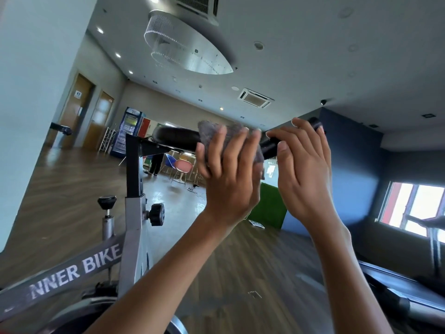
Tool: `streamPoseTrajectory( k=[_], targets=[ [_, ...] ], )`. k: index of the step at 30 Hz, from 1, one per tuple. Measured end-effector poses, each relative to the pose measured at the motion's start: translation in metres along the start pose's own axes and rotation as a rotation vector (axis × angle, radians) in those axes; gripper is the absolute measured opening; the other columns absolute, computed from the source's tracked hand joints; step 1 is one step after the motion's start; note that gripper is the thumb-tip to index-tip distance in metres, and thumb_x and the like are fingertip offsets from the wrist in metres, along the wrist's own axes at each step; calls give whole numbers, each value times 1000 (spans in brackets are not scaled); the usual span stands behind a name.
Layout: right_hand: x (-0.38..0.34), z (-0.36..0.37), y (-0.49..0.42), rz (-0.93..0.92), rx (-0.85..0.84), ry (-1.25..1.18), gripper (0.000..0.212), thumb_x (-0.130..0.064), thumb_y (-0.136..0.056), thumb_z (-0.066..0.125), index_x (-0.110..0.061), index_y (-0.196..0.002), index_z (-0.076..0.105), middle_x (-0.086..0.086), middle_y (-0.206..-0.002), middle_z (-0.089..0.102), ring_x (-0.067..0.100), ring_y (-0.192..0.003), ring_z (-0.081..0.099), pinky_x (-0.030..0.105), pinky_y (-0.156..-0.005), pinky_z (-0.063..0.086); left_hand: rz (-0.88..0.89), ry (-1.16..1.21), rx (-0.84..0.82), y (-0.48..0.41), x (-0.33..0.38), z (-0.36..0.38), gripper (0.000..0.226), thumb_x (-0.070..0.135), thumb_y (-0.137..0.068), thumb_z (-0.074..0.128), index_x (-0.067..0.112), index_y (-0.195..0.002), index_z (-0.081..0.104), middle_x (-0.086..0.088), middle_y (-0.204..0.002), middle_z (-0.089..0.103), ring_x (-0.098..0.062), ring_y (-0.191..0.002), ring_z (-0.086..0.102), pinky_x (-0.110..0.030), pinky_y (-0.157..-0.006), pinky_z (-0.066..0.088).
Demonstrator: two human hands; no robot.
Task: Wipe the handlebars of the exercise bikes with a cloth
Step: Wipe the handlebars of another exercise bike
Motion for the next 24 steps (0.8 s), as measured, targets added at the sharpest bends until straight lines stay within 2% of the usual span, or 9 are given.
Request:
streamPoseTrajectory(
  k=[3, 5, 8, 11, 14, 19, 22, 24],
  targets=[
    [4, -1, 1, -26, -19, 7, 41, -26, -100, 26, -18, -117, 63, -7, -119, 62, 14, -136, 37, 39, -119, 14, 186, -85, 87, 10, -3, 14, 45, 38, -103, 22, 23, -140, 42, 2, -140, 39, -20, -145, 17, -42, -120, 1],
    [5, -3, 0, -42, -40, 20, 41, -26, -100, 26, -20, -119, 62, -9, -121, 60, 12, -138, 35, 42, -119, 15, 232, -73, 145, 11, -17, 13, 46, 40, -104, 23, 28, -147, 32, 5, -148, 31, -15, -149, 6, -43, -120, -3],
    [5, -5, 0, -39, -45, 32, 40, -27, -101, 25, -24, -120, 61, -13, -121, 58, 9, -139, 33, 42, -120, 12, 108, -9, 188, 8, -50, 5, 52, 40, -104, 22, 28, -154, 15, 11, -159, 13, -11, -149, -1, -42, -120, -10],
    [-1, 0, 4, 14, 25, 90, 42, -28, -100, 24, -22, -116, 63, -10, -119, 61, 11, -139, 33, 41, -121, 7, -53, 92, 194, 6, -73, -3, 47, 40, -103, 19, 23, -147, 24, -4, -147, 30, -14, -149, 5, -47, -120, -2],
    [-24, 23, 3, 100, 80, 310, 47, -31, -98, 22, -19, -111, 66, -4, -116, 64, 18, -138, 36, 44, -121, 7, -89, 207, 152, 0, -67, -10, 47, 37, -102, 22, 10, -139, 33, -8, -141, 33, -23, -146, 14, -56, -116, 15],
    [-52, 50, 8, 27, 159, 289, 37, -22, -98, 29, -13, -94, 64, 1, -96, 66, 21, -117, 53, 47, -119, 15, -110, 259, 111, 0, -75, -14, 47, 37, -101, 23, 10, -138, 34, -8, -142, 30, -33, -139, 21, -52, -117, 14],
    [-54, 50, 11, 24, 209, 250, 38, -22, -98, 27, -13, -95, 64, 3, -93, 63, 20, -101, 51, 41, -118, 17, -191, 407, 175, 0, -87, -13, 46, 32, -102, 25, 5, -139, 30, -13, -144, 28, -41, -137, 26, -52, -118, 16],
    [-56, 50, 10, 65, 225, 219, 39, -23, -96, 26, -12, -94, 63, 3, -90, 61, 20, -97, 49, 35, -118, 15, -243, 536, 195, 0, -92, -11, 47, 29, -103, 25, 0, -140, 25, -17, -146, 24, -43, -139, 23, -52, -118, 17]
  ],
)
Point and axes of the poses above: each hand's wrist, its own y-axis away from the middle knuckle, its own z-axis out of the palm, x = y × z, the point moved 4 cm from there along -y, towards the middle knuckle
